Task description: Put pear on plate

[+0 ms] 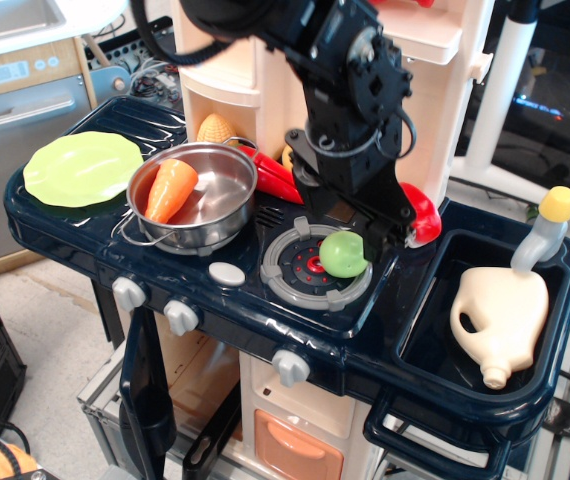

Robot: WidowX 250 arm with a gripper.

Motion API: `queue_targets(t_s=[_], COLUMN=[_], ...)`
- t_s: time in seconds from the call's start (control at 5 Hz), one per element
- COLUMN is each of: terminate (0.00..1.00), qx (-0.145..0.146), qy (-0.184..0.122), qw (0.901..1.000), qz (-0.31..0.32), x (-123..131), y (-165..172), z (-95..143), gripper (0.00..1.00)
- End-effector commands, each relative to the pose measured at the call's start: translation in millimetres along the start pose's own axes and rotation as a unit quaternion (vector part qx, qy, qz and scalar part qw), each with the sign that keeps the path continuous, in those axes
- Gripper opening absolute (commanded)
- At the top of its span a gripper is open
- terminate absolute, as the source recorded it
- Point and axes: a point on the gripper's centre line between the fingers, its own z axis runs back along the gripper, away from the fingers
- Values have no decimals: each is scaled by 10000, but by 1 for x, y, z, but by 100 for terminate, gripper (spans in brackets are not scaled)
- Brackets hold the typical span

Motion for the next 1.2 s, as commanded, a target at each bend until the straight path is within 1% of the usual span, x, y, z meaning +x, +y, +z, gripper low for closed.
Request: queue_targets(t_s=[0.0, 0.2, 0.4, 0.6, 0.8, 1.0], terminate=[0, 0, 0, 0, 0, 0], qx=[-103, -188, -166, -23, 518, 1164], qy=[-165, -229, -211, -40, 436, 890], qw=[9996, 9995, 9996, 10000, 9977, 9892], qz=[-194, -116, 3, -40, -56, -75], x=[1, -5, -11, -6, 1, -5], y=[2, 5, 2, 7, 27, 60], z=[-14, -27, -34, -20, 19, 57], gripper=[100, 100, 0, 0, 0, 0])
